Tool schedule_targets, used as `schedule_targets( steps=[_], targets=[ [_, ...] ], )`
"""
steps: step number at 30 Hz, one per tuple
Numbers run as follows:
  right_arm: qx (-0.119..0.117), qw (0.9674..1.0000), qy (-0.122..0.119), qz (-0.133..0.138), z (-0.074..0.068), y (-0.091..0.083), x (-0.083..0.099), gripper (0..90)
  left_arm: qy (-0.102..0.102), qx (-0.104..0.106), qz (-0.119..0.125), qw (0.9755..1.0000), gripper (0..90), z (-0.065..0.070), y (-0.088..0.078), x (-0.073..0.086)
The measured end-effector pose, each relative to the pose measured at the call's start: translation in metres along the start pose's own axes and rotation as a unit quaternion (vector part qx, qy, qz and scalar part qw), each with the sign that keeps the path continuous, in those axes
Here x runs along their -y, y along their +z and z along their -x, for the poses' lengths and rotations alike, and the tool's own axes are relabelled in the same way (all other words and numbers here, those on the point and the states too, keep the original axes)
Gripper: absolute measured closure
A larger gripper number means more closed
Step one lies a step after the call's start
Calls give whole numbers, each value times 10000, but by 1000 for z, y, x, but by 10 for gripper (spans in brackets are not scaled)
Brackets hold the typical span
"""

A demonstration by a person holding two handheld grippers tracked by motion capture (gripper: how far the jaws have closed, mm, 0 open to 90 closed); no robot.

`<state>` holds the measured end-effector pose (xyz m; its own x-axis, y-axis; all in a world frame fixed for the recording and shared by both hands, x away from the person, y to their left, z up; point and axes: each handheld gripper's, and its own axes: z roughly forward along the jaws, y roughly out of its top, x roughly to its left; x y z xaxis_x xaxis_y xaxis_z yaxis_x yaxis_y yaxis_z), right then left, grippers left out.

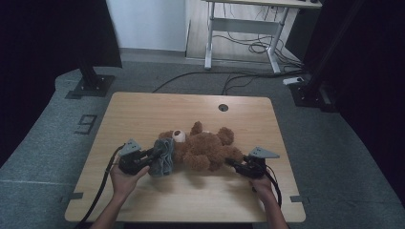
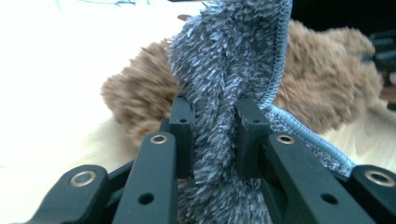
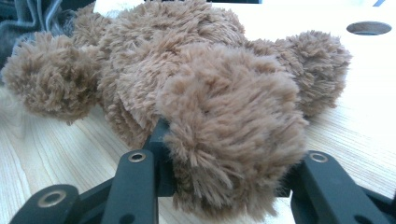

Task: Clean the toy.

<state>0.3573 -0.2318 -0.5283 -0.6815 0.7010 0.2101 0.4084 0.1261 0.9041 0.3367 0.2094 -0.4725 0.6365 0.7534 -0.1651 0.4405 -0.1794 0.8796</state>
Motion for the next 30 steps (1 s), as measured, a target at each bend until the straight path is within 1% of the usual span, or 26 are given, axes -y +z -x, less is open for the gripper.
schedule_targets(
  steps=[1, 4, 5, 7, 8, 9, 10, 11, 12, 13, 14, 15, 16, 18, 19, 20, 23, 25, 27, 28, 29, 30],
  targets=[
    [0, 10000, 0, 0, 0, 0, 0, 568, 0, 0, 0, 10000, 721, 0, 0, 0],
    [1, 10000, -6, 5, 0, 0, 0, 569, 54, -47, 59, 10000, 720, 0, 0, -10],
    [6, 10000, -16, 2, 0, 0, 0, 568, 140, -63, 89, 9998, 720, 2, 4, -20],
    [8, 10000, -19, -9, 1, 0, 0, 568, 189, -61, 118, 9997, 718, 3, 11, -31],
    [8, 10000, -19, -9, 1, 0, 0, 568, 189, -61, 118, 9997, 717, 3, 11, -31],
    [26, 10000, -40, 2, 0, 0, 0, 568, 206, -32, 146, 9997, 716, 3, 20, -43],
    [26, 10000, -40, 2, 0, 0, 0, 568, 206, -32, 146, 9997, 715, 3, 20, -43],
    [37, 10000, -56, -1, 0, 0, 0, 567, 213, -29, 159, 9996, 715, 3, 23, -47],
    [40, 10000, -73, -6, 0, 0, 0, 567, 224, -22, 124, 9997, 713, 2, 28, -53],
    [40, 10000, -73, -6, 0, 0, 0, 567, 193, -8, 74, 9998, 713, 1, 35, -60],
    [38, 10000, -85, -13, 1, 0, 0, 567, 166, -7, 38, 9999, 712, -1, 40, -63],
    [33, 10000, -63, -13, 1, 1, 1, 567, 94, 7, 7, 10000, 712, -3, 47, -67],
    [33, 10000, -63, -13, 1, 1, 1, 567, 86, 12, -45, 10000, 712, -3, 52, -69],
    [42, 10000, -70, -14, 1, 1, 1, 566, 77, 41, -137, 9999, 713, -4, 60, -69],
    [39, 9999, -91, -13, 2, 0, 1, 562, 76, 76, -275, 9996, 715, -5, 65, -65],
    [39, 9999, -91, -13, 2, 0, 1, 562, 76, 76, -275, 9996, 716, -5, 65, -65],
    [-9, 9999, -114, -40, 1, 0, 0, 535, 25, 139, -330, 9994, 721, -6, 67, -56],
    [26, 9999, -109, -26, 1, -1, -1, 487, -2, 189, -365, 9992, 725, -6, 66, -51],
    [37, 10000, -33, 16, 0, -3, -3, 447, -46, 260, -402, 9988, 729, -6, 66, -46],
    [34, 10000, -13, 34, -1, -5, -5, 410, -32, 252, -399, 9989, 733, -6, 66, -43],
    [51, 9999, 68, 132, -1, -10, -10, 344, 1, 235, -410, 9989, 738, -5, 66, -41],
    [51, 9999, 68, 132, -1, -10, -10, 344, 17, 225, -408, 9989, 738, -5, 66, -39]
  ],
)
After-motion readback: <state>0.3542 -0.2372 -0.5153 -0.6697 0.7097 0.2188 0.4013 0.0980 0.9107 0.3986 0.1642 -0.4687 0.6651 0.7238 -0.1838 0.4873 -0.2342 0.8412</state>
